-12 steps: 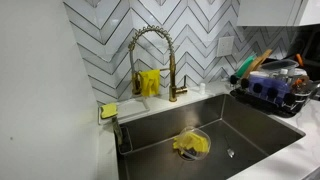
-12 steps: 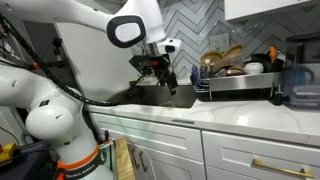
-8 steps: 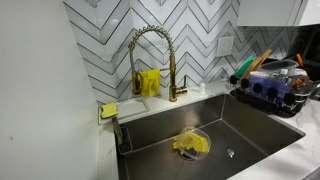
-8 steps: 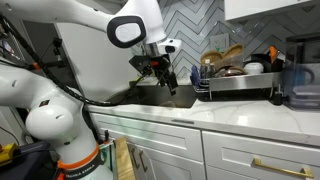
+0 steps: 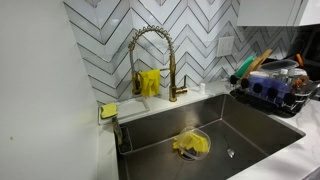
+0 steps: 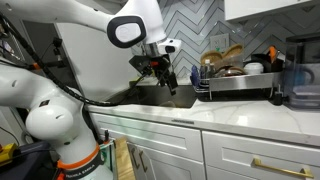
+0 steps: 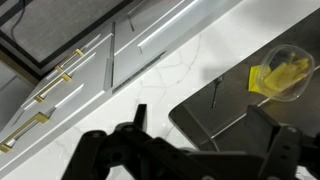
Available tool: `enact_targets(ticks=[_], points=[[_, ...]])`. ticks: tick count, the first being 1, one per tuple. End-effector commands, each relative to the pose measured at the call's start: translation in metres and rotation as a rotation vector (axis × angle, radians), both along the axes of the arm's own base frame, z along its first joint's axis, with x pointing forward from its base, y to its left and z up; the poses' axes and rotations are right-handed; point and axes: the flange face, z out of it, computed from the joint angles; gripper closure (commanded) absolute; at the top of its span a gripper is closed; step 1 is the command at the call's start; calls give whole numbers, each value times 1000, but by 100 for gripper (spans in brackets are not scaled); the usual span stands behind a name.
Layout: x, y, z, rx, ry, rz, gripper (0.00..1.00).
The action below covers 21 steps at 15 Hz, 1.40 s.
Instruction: Pick up the blue lunch box lid and put it on the clear lunch box, pick up the clear lunch box lid with the blue lunch box lid and put it on the kitchen counter
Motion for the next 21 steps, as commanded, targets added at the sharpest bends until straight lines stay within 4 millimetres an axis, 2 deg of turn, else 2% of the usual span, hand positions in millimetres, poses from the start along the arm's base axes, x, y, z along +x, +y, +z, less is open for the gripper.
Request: enact_targets(ticks=[1,9,10,12,17,19,20,21], points=[[0,0,1,0,1,0,0],[0,0,1,0,1,0,0],[2,10,2,-10,7,28,0],[2,44,4,-38,23,121,0],[-9,161,-2,-135,56,399,0],[-9,197,-6,-164,58,478,0],[-15,171,1,-158,32,427,0],[-16,182,0,-166,35,443,0]])
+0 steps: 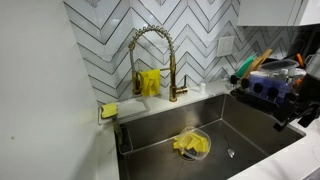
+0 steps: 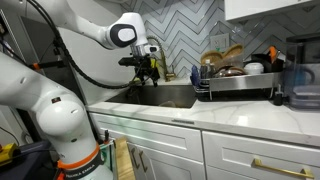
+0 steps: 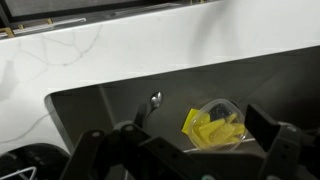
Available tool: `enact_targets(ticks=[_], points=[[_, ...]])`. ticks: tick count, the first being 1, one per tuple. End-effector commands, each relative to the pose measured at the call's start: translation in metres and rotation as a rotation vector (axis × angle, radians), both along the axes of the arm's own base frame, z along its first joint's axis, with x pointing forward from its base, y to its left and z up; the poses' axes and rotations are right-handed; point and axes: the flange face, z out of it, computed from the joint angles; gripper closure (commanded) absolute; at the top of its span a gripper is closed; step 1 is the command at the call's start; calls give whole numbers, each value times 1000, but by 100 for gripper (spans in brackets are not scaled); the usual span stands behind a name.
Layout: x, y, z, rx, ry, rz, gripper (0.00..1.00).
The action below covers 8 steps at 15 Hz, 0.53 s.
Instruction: Pick up the blue lunch box lid and put it on the clear lunch box, pick up the clear lunch box lid with the blue lunch box lid and put it on the kitchen counter
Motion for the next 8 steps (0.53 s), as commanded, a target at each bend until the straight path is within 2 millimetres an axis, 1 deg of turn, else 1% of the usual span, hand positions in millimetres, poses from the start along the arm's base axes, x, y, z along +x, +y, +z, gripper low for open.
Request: enact_targets(ticks=[1,4,8], points=[[1,1,0,-1,2,-1,0],[5,-8,2,8,1,-21,0],[5,-8,2,8,1,-21,0]])
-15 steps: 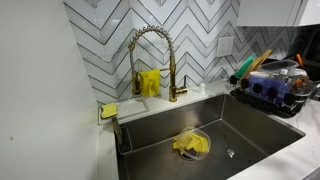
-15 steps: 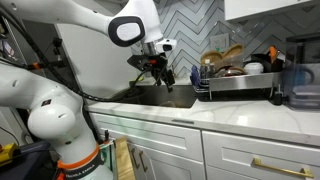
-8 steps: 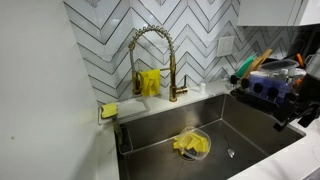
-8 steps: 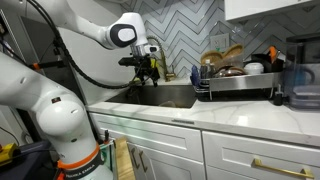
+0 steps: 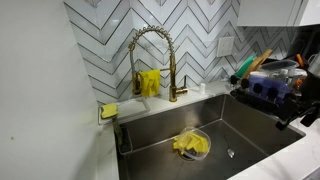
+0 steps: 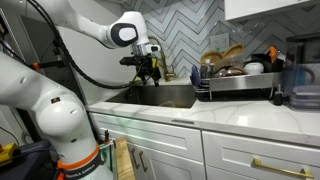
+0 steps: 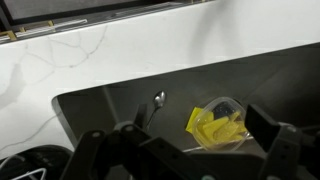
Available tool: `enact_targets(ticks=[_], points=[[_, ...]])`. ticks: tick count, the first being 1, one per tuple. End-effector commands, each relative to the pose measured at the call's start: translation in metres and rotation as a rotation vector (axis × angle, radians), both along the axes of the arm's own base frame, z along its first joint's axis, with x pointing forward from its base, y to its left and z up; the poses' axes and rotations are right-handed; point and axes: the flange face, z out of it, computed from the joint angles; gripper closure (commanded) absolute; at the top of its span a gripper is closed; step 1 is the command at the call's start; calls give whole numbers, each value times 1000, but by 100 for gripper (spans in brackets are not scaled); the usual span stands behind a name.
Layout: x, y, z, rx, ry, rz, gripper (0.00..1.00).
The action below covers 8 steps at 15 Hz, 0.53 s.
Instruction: Pick up the blue lunch box lid and put it on the clear lunch box, pick up the clear lunch box lid with the blue lunch box lid and put it on the kitchen counter
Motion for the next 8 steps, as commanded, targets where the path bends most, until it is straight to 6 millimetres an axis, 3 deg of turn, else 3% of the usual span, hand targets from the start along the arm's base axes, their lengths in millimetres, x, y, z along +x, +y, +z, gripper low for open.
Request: enact_targets(ticks=[1,5,8], points=[[0,0,1,0,1,0,0],[3,2,4,-4,-17,15,0],[20,8,36,-50,-116,87,0]])
